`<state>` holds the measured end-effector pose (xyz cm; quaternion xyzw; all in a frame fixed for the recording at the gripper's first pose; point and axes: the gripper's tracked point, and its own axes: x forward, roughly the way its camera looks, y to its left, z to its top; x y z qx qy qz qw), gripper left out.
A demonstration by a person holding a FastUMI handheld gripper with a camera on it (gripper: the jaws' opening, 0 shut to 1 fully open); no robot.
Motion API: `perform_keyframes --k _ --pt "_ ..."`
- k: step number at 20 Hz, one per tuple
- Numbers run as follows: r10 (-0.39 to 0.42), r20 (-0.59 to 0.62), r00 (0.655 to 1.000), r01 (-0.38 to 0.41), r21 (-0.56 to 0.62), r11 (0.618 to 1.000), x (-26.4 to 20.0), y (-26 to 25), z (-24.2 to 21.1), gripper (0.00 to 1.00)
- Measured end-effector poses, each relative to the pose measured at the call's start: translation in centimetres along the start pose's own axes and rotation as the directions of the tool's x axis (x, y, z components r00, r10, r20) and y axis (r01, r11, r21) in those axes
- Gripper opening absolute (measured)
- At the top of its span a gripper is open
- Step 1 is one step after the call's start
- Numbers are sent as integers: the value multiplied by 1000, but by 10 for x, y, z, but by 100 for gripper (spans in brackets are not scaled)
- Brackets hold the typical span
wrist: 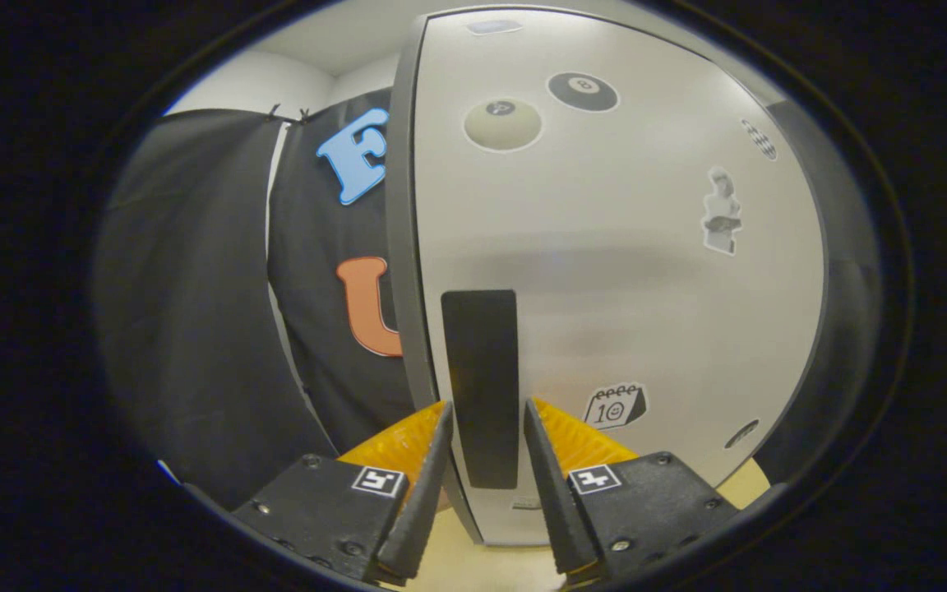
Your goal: Open the shoe cabinet door, grab the shoes and put them into the shoe cabinet, then close the shoe cabinet door.
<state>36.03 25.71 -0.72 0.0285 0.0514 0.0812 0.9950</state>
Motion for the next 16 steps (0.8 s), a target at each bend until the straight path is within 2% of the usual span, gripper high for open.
perform_keyframes --k 1,3,10,16 --pt "14 4 1000 -14 6 1000 1 3 1 50" --pt "7 10 1000 -7 -16 1000 1 2 1 41" --pt "61 -12 998 -61 -25 998 -10 0 -1 31" --pt "99 -9 995 -99 -42 994 -58 -4 -7 28"
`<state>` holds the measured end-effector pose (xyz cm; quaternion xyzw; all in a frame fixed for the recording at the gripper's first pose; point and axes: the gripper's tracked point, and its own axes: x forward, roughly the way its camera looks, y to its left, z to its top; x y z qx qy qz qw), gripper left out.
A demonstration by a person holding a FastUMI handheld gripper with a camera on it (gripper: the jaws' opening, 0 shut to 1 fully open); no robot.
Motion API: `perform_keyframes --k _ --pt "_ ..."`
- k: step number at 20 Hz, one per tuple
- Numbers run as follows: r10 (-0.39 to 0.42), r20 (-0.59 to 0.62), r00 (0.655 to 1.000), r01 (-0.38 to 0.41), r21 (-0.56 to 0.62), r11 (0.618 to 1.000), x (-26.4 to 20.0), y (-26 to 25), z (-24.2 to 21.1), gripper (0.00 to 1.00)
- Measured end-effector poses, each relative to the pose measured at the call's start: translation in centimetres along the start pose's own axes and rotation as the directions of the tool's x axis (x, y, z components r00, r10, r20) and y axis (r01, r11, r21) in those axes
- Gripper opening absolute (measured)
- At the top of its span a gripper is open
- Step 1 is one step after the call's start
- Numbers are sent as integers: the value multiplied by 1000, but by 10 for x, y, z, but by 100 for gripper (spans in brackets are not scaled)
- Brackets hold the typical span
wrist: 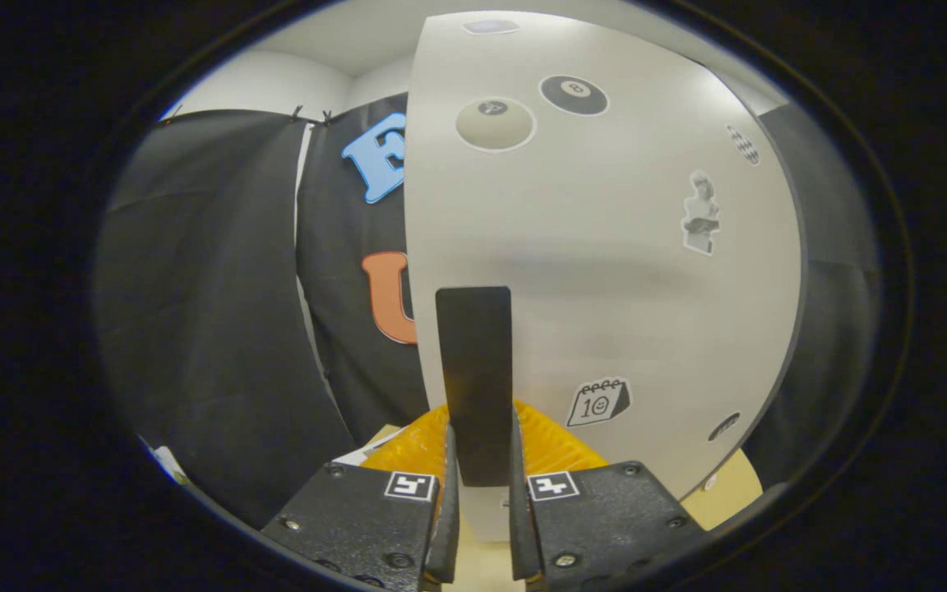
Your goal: Open the shoe cabinet door, grab the shoes and put them into the shoe cabinet, then close the shoe cabinet door.
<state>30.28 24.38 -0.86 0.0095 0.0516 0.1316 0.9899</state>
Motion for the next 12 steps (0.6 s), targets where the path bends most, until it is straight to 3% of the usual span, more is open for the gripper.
perform_keyframes --k 12 --pt "-6 31 999 5 22 1000 -116 -39 -18 25"
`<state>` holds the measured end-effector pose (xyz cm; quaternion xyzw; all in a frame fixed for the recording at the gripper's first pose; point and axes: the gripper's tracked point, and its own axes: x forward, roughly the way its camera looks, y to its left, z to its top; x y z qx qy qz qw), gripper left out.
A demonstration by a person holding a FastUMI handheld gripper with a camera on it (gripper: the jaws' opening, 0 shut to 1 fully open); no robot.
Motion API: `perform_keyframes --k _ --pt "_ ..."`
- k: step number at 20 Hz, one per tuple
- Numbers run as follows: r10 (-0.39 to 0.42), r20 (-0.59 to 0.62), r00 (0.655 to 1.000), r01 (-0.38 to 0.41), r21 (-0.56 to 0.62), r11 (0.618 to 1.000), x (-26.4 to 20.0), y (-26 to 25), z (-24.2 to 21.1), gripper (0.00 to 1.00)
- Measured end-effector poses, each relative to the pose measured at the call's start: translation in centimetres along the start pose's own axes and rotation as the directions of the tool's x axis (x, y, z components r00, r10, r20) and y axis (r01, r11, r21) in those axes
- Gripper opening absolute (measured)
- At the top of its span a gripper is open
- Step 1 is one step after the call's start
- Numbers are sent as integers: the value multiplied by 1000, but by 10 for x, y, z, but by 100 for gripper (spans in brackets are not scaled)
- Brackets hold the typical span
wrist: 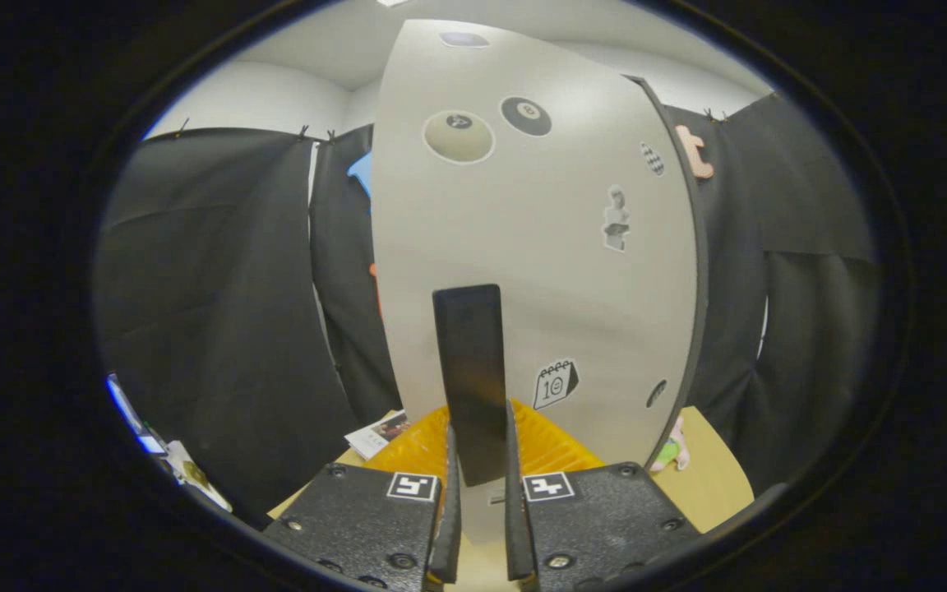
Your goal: Open the shoe cabinet door, grab the shoes and put them into the shoe cabinet, then close the shoe cabinet door.
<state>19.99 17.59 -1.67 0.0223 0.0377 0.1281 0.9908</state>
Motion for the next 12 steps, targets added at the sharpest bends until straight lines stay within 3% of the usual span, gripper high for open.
perform_keyframes --k 12 --pt "-72 11 997 72 15 997 -93 -98 -10 17"
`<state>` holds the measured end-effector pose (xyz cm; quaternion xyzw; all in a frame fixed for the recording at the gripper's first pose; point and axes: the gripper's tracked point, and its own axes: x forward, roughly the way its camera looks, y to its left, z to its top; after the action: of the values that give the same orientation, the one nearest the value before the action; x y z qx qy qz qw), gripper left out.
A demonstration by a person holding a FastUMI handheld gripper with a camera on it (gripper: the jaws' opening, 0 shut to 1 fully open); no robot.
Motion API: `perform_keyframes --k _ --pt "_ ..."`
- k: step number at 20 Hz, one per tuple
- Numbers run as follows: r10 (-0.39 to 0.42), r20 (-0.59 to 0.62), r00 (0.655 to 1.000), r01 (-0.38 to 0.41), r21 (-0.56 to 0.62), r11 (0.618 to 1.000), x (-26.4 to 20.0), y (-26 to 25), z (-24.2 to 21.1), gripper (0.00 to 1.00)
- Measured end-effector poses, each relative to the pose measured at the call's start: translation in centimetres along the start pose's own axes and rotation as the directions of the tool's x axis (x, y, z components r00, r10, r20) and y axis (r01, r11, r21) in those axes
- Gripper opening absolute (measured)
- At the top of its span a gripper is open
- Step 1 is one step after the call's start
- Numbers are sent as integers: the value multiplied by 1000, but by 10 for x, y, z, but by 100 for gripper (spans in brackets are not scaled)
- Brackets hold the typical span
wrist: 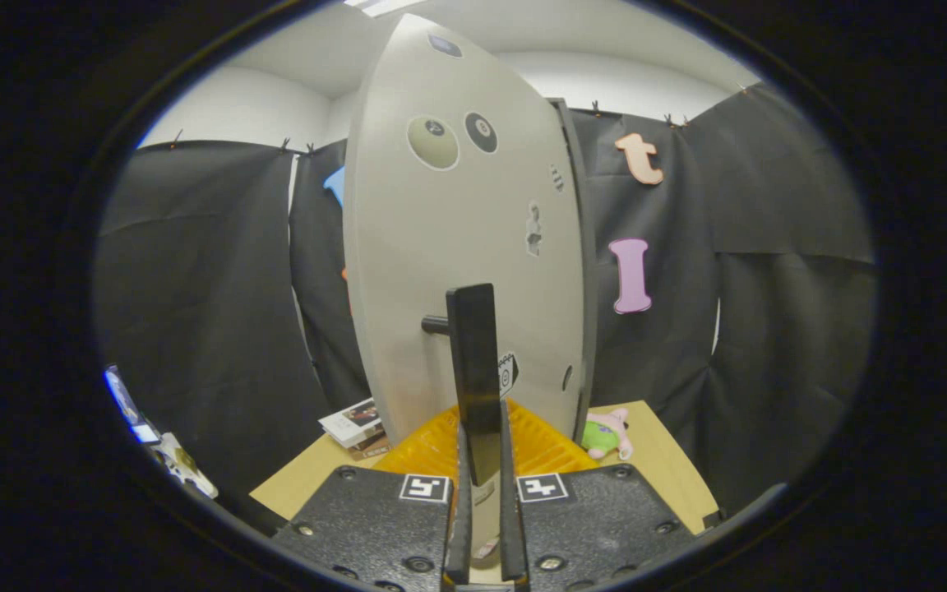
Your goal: Open the shoe cabinet door, grab the shoes and put them into the shoe cabinet, then close the shoe cabinet door.
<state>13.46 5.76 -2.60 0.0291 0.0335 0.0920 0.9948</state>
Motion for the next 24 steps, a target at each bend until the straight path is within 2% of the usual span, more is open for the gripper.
perform_keyframes --k 10,14,18,21,24 --pt "-31 -5 1000 31 -25 999 -29 -97 6 6" --pt "-49 -3 999 49 13 999 -32 -138 9 4" --pt "9 -10 1000 -8 32 999 -33 -143 9 4" --pt "-22 -14 1000 22 -1 1000 -34 -149 10 4" --pt "-26 -39 999 27 27 999 -44 -149 0 6"
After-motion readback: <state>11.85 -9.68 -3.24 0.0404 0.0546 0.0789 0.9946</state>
